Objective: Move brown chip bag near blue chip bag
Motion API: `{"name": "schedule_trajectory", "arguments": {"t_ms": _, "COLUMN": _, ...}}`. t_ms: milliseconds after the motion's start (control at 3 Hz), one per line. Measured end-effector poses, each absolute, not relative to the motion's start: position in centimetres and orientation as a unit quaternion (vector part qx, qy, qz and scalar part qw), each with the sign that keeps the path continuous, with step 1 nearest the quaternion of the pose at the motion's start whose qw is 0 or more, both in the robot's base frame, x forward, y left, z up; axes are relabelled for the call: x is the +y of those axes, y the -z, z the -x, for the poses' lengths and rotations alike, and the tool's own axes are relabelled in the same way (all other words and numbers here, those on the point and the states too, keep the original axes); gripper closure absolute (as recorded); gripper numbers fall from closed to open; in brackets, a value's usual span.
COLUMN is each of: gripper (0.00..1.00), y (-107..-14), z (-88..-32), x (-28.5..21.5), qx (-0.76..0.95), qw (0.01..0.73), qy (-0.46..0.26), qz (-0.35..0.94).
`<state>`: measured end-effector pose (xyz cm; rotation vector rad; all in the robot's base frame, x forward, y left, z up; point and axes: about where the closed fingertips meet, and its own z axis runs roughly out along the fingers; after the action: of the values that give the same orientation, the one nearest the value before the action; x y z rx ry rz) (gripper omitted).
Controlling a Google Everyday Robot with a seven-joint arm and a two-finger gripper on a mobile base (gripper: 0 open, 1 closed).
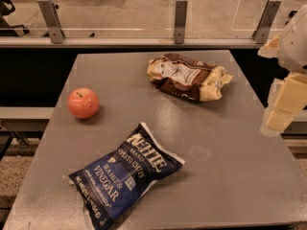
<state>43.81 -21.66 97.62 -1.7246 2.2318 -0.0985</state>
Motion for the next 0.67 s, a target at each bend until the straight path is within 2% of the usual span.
{"name": "schedule_trajectory", "arguments": {"t_ms": 667, "gripper": 0.0, "y": -96.9, "z": -46.9, "x": -20.8, "qx": 0.772, "qw": 0.181, "qy": 0.028, "qz": 0.609}}
